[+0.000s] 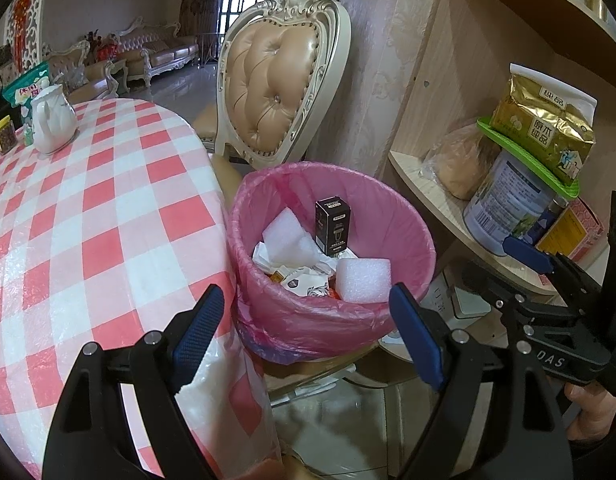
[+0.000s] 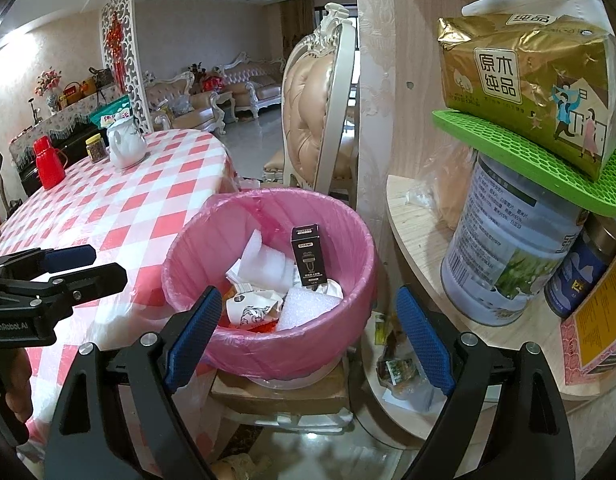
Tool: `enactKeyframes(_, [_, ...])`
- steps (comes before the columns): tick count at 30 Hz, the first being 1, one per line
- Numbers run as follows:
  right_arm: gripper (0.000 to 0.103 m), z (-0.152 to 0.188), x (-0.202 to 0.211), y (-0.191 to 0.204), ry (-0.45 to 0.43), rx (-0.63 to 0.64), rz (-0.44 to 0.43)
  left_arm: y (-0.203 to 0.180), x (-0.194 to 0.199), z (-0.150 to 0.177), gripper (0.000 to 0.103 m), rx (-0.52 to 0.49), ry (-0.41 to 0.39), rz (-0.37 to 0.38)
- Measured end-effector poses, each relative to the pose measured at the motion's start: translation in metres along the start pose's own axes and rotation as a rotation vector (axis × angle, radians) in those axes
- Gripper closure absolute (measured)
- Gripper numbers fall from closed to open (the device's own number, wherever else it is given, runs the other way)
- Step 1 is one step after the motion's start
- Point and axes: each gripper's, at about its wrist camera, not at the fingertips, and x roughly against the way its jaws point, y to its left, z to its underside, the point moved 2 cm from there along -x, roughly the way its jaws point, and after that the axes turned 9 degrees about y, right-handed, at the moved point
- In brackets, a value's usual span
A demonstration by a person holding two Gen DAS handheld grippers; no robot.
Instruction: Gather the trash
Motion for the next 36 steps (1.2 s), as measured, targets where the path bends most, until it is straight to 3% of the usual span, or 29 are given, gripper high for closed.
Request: enactKeyframes(36, [0.018,-0.0007,0.0007,0.0025,-0.001,0.002,-0.005,0.0001,0.0007,-0.0004,0.021,0.001,-0.003,0.000])
